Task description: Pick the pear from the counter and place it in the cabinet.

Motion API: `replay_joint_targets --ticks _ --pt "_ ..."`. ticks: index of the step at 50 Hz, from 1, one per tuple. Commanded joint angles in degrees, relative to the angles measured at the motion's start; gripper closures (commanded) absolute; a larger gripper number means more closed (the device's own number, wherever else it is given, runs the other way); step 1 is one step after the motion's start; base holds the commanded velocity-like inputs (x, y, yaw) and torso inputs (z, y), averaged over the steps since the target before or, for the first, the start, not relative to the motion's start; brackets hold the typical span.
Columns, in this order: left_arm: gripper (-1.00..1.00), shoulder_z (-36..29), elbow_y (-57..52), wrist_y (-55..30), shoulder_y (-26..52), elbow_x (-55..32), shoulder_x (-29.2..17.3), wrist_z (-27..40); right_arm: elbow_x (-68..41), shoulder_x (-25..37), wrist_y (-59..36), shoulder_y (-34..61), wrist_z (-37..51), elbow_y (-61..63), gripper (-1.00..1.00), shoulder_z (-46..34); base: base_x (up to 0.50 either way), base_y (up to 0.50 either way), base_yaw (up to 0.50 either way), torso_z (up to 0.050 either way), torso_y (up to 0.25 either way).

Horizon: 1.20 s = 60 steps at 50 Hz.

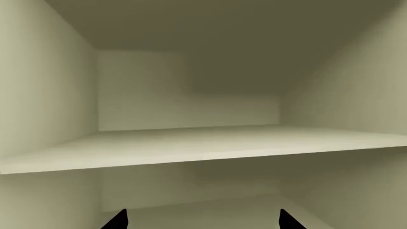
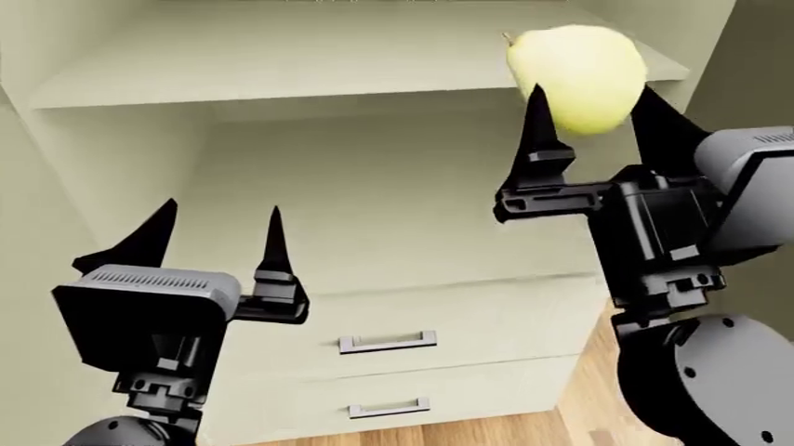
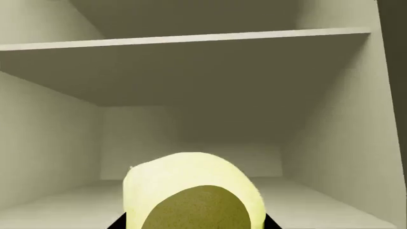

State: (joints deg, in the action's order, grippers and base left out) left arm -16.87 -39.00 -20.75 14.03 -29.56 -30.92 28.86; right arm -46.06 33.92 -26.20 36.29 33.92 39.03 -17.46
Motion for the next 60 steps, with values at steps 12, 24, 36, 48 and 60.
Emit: replay_joint_targets --ticks 12,24,36,48,60 --pt "-1.00 -0.21 1.88 1.28 -0.13 0.04 0.30 -0.66 -15.25 0.23 -13.28 21.00 -1.66 -7.82 1.00 2.91 0.36 -0.04 0.00 0.000 0.001" --pt "-1.00 -0.75 1.33 1.24 -0.15 0.18 0.19 -0.71 -27.94 0.16 -21.32 29.92 1.14 -11.31 1.00 3.26 0.26 0.00 0.00 0.000 0.001" --pt "-1.00 -1.52 1.40 0.61 0.47 0.30 0.37 -0.66 -39.05 -0.54 -25.47 33.19 4.80 -16.97 1.00 3.84 0.13 -0.01 0.00 0.000 0.001" --pt "-1.00 -1.90 1.36 0.51 0.61 0.46 0.40 -0.53 -46.00 -0.68 -27.08 33.94 8.11 -19.87 1.00 4.06 0.00 0.00 0.00 0.000 0.000" --pt "-1.00 -2.40 1.80 0.65 0.65 0.74 0.54 -0.60 -42.15 -2.70 -27.75 34.67 3.44 -28.96 1.00 0.16 0.00 0.00 0.00 0.000 0.000"
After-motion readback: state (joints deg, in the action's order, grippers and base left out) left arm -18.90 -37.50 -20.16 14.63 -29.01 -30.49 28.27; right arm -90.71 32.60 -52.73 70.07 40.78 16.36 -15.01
